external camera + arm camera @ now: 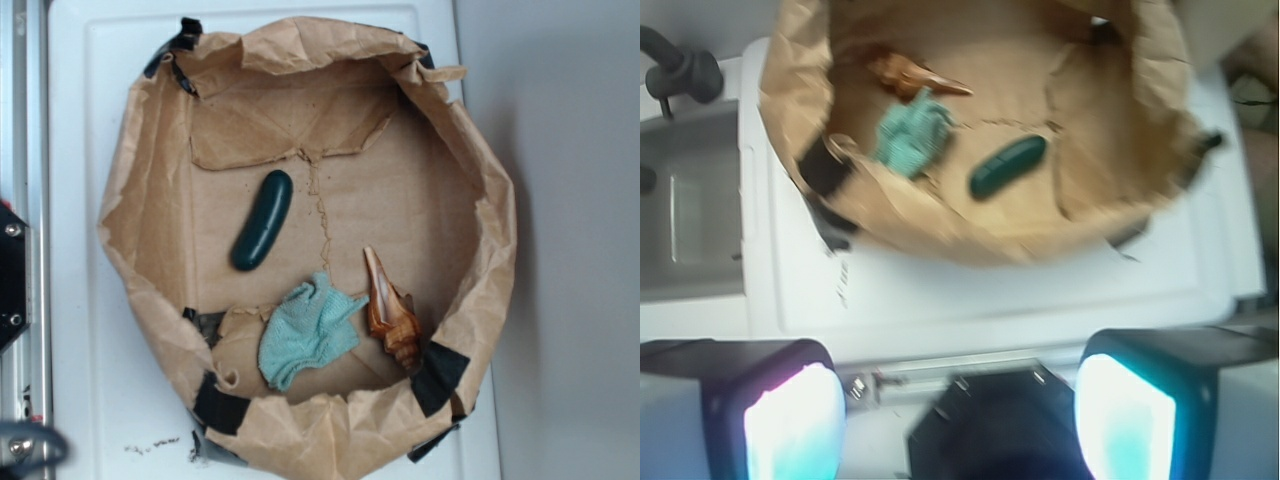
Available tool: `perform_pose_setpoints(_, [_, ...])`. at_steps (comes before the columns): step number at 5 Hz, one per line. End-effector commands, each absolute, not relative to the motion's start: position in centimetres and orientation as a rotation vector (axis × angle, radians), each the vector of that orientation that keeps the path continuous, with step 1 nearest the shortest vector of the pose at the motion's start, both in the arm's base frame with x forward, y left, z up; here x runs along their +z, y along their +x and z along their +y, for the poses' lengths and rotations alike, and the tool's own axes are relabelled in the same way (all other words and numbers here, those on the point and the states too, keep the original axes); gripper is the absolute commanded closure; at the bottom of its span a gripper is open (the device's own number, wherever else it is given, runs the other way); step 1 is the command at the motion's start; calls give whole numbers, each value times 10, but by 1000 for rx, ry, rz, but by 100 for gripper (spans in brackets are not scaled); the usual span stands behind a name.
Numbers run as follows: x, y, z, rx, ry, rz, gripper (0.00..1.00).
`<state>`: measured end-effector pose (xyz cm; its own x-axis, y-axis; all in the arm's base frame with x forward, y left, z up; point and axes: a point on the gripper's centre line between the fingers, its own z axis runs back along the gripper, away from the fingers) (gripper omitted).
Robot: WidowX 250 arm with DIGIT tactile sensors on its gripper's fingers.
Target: Grab the blue cloth.
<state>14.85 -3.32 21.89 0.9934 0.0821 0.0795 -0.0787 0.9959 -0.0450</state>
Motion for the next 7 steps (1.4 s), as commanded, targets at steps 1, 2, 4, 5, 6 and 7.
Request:
perform_pose_setpoints(1, [212,222,-53,169,-97,-137,0])
perform_pose_setpoints(2, [185,249,-51,183,-84,-178,0])
perform_pose_setpoints(4, [185,249,-51,183,-84,-178,0])
perform_pose_setpoints(5, [185,249,-51,183,-84,-178,0])
perform_pose_setpoints(6, [158,269,-29,225,-93,-184,0])
perform_pose_setpoints(7, [144,284,-13,258,-118,-190,0])
